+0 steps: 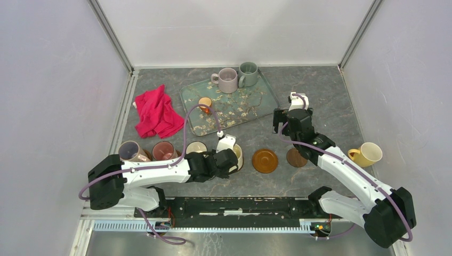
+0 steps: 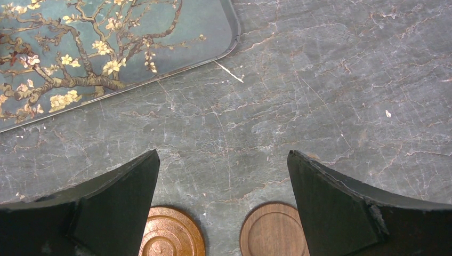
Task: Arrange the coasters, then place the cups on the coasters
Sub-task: Place the cup on the coaster.
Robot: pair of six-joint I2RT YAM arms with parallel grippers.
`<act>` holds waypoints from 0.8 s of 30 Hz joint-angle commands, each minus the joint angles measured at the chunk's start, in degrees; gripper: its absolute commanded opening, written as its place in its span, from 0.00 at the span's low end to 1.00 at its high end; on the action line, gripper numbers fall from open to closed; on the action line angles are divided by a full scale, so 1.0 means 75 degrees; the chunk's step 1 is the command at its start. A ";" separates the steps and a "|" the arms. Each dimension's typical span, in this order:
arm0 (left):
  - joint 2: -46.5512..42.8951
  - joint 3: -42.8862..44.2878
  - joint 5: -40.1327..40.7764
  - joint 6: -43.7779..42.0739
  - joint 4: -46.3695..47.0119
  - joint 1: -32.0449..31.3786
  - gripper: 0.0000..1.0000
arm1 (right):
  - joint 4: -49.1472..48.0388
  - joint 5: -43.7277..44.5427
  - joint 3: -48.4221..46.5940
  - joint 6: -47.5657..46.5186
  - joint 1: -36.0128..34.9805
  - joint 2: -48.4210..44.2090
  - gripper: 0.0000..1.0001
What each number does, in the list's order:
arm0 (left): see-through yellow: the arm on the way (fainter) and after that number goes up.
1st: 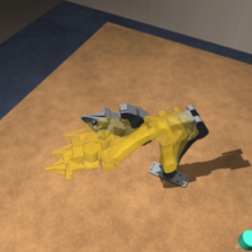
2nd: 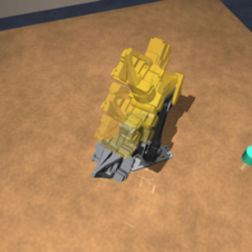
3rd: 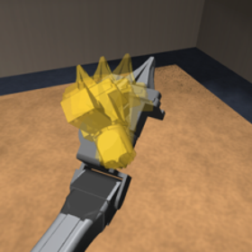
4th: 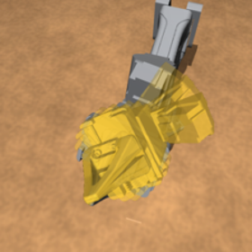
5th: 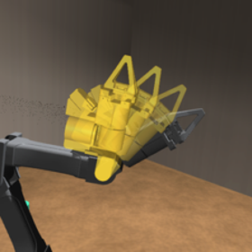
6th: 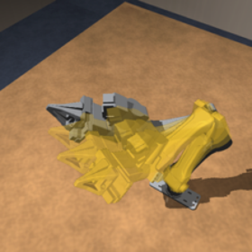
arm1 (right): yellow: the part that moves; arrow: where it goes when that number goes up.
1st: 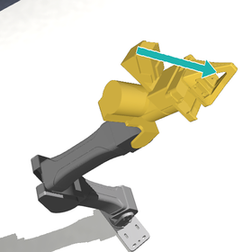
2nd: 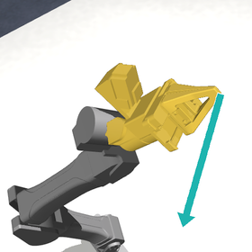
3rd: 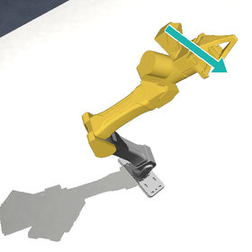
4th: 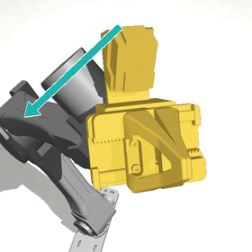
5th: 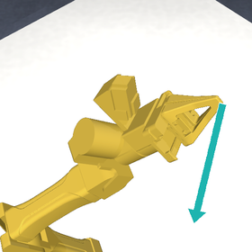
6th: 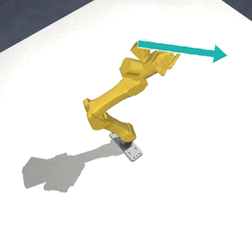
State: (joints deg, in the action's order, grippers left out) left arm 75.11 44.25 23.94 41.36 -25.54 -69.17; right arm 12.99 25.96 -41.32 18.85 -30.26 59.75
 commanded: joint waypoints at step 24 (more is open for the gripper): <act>-0.0514 0.0222 0.0131 0.0104 0.0131 -0.0151 0.58 | -0.0209 -0.0104 -0.0159 0.0138 -0.0018 0.0167 0.98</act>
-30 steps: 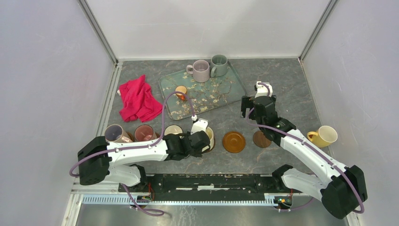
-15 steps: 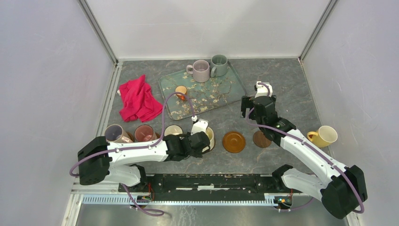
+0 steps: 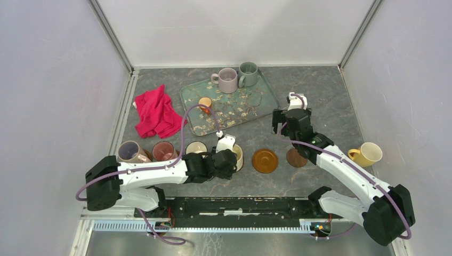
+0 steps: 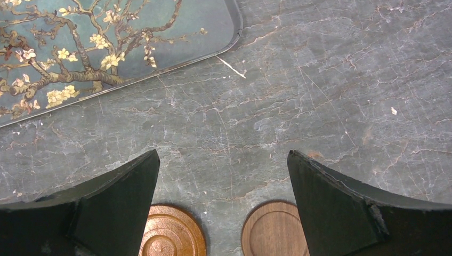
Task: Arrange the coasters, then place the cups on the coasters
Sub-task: Place the cup on the coaster.
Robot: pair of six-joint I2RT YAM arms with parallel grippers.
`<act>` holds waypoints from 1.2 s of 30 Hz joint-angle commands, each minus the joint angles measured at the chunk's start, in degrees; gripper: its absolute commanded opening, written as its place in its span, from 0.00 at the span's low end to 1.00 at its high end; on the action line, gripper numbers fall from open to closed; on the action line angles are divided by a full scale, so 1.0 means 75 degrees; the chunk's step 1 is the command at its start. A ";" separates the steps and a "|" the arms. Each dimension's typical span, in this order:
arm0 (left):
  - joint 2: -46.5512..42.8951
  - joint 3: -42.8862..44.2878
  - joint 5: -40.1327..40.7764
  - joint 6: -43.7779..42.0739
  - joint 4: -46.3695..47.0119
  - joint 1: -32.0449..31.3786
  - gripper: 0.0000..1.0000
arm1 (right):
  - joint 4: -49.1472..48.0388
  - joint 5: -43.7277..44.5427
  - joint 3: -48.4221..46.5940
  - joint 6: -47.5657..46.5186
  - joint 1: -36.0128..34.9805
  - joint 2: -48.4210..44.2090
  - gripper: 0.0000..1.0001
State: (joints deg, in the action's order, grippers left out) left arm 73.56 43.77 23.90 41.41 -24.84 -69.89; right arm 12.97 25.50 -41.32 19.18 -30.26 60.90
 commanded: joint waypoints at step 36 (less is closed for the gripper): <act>-0.2269 0.1012 -0.1739 -0.2288 -0.0162 0.4464 1.00 | -0.1529 0.0473 -0.5040 0.0280 -0.0652 0.5250 0.98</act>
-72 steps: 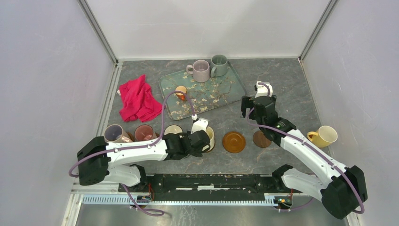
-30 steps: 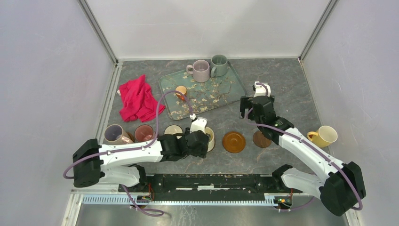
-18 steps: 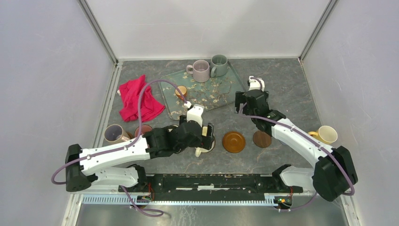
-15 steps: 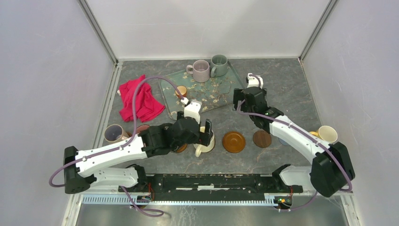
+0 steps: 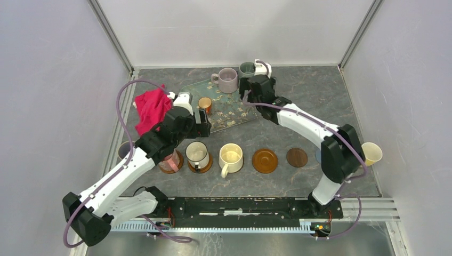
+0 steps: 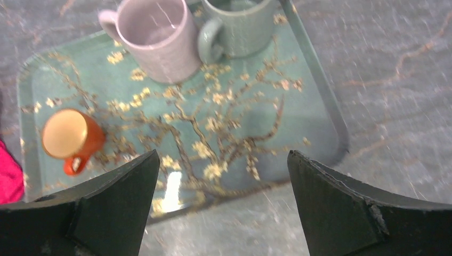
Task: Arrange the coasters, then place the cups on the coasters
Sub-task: Place the cup on the coaster, then pick up the cup from the tray.
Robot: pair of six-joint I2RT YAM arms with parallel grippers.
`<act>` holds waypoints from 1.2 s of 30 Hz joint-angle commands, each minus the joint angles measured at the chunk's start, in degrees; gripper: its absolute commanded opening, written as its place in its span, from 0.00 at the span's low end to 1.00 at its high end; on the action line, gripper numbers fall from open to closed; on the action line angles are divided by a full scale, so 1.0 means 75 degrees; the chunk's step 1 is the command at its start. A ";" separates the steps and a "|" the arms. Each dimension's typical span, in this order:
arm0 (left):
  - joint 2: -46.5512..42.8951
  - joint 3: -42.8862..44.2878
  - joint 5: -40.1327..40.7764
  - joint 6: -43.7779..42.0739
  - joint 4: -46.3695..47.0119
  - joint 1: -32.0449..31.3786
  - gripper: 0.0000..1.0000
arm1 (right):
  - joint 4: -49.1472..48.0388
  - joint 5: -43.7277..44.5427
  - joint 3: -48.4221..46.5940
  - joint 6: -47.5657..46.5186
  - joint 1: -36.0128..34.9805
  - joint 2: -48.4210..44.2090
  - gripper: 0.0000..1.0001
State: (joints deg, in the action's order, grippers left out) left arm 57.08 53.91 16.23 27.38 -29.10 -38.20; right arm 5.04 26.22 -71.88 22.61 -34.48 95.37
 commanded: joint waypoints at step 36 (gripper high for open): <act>-0.2811 -0.1636 -0.0470 -0.0439 -0.0115 0.0405 1.00 | -0.0451 0.0086 -0.4660 0.0311 0.0895 0.4716 0.92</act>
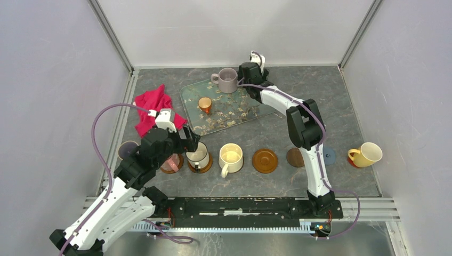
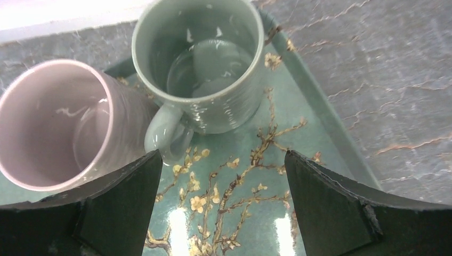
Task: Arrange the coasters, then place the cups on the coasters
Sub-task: Pick up the cup from the tray.
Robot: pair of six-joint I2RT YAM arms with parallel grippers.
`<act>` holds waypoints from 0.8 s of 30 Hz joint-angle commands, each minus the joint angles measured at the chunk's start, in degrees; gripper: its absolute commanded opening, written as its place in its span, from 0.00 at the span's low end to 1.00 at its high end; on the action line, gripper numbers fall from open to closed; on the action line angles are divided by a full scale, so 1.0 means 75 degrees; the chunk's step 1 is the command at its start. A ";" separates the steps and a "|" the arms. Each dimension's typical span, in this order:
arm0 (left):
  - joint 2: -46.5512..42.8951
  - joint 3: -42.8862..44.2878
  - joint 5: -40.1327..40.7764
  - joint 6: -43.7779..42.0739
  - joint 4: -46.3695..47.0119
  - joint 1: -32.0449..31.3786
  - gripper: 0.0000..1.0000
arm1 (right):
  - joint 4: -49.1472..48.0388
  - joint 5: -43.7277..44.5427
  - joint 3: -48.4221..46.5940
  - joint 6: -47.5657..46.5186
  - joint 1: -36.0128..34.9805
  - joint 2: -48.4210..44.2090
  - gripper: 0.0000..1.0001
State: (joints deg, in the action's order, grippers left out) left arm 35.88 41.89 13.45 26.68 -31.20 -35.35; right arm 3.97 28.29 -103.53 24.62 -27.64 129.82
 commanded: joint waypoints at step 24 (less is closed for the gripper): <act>0.0143 -0.0065 -0.0095 -0.0358 0.0170 0.0031 1.00 | -0.0627 0.0095 -0.0932 0.0217 0.0043 0.0676 0.92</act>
State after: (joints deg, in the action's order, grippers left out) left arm 36.97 41.78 13.30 26.65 -31.20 -35.35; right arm 0.99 27.59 -107.81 25.71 -27.59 132.29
